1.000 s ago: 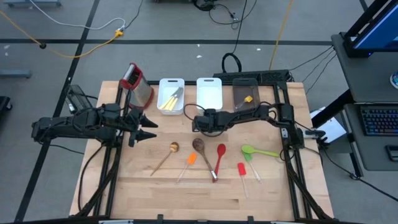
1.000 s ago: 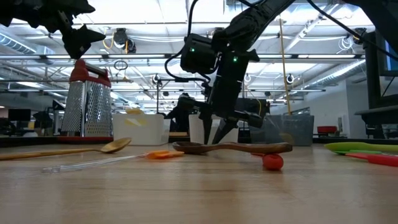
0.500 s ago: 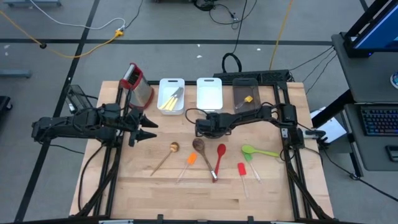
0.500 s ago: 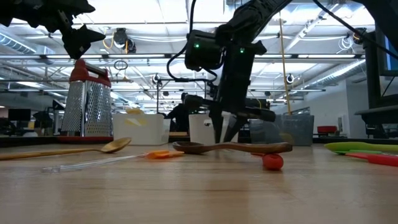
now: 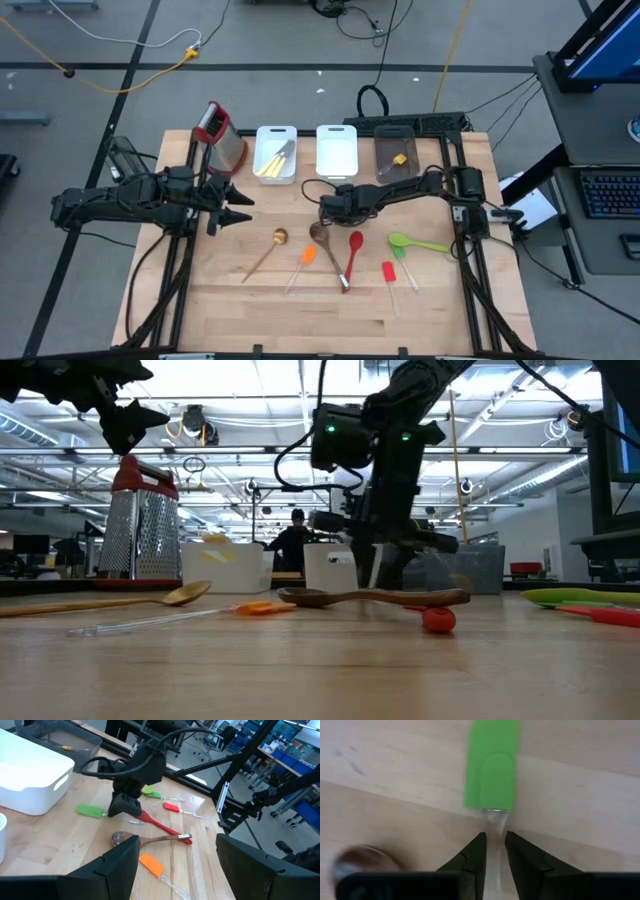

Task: Pick & Place Kitchen Items
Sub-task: Put the top green spatula into the black bin, then put the green spatula into the black bin

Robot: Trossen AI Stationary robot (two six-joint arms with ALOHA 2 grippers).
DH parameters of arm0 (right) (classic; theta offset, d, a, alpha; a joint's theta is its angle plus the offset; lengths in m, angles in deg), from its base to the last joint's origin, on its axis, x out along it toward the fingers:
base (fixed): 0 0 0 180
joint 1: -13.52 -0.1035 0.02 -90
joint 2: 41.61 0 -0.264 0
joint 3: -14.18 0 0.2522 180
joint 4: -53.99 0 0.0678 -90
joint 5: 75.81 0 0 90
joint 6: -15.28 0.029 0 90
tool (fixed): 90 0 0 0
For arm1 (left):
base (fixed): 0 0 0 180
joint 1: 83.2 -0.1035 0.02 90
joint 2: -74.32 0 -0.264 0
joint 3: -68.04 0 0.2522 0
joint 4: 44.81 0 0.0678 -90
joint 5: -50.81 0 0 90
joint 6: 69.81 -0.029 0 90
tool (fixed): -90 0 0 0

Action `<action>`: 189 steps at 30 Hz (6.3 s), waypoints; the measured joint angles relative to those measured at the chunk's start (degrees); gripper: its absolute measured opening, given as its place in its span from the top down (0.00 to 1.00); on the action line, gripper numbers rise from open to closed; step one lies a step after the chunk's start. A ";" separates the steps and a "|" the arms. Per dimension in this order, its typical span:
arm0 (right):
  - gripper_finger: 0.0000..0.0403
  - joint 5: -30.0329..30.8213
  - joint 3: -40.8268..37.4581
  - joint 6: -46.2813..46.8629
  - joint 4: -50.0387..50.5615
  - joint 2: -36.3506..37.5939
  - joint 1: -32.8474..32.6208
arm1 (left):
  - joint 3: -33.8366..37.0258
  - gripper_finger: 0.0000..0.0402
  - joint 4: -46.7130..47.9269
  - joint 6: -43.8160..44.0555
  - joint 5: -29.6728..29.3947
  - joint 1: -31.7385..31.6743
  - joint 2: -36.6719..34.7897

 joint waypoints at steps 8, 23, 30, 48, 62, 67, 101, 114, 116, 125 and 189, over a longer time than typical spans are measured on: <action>0.67 2.25 -0.30 -1.68 1.48 3.03 0.47 | 0.00 0.33 0.00 -0.02 -0.08 0.00 0.00; 0.36 1.60 -0.13 -0.37 -1.18 3.14 2.56 | 0.00 0.33 -0.01 0.00 -0.11 0.00 0.00; 0.35 1.48 -0.02 0.17 -2.68 3.20 4.16 | 0.00 0.33 0.01 -0.17 -0.11 0.00 0.00; 0.39 -3.83 0.35 -3.87 -1.57 -3.81 8.17 | 0.00 0.33 -0.01 -0.08 -0.15 0.00 0.00; 0.64 -3.54 -0.36 -2.62 2.29 -4.49 7.17 | 0.00 0.33 -0.03 0.39 -0.20 0.00 0.00; 0.80 -3.45 -2.40 -2.22 1.47 -4.30 7.10 | 0.00 0.33 -0.03 0.95 -0.20 0.00 0.00; 0.97 5.37 -4.59 -4.63 -12.81 10.58 6.54 | 0.00 0.33 -0.04 1.55 -0.17 0.00 0.00; 0.97 13.89 -4.44 -14.28 -18.62 26.40 6.85 | 0.00 0.33 -0.10 2.42 -0.17 0.00 0.01; 0.97 15.91 -4.44 -15.85 -17.16 29.28 7.36 | 0.00 0.33 -0.15 2.45 -0.17 0.00 0.00; 0.97 26.50 -4.42 -23.30 -8.72 40.30 12.26 | 0.00 0.33 -0.47 2.60 -0.63 0.00 0.00; 0.69 -2.51 -4.33 -24.01 1.52 19.81 47.56 | 0.00 0.33 -0.47 7.08 -6.19 0.00 0.01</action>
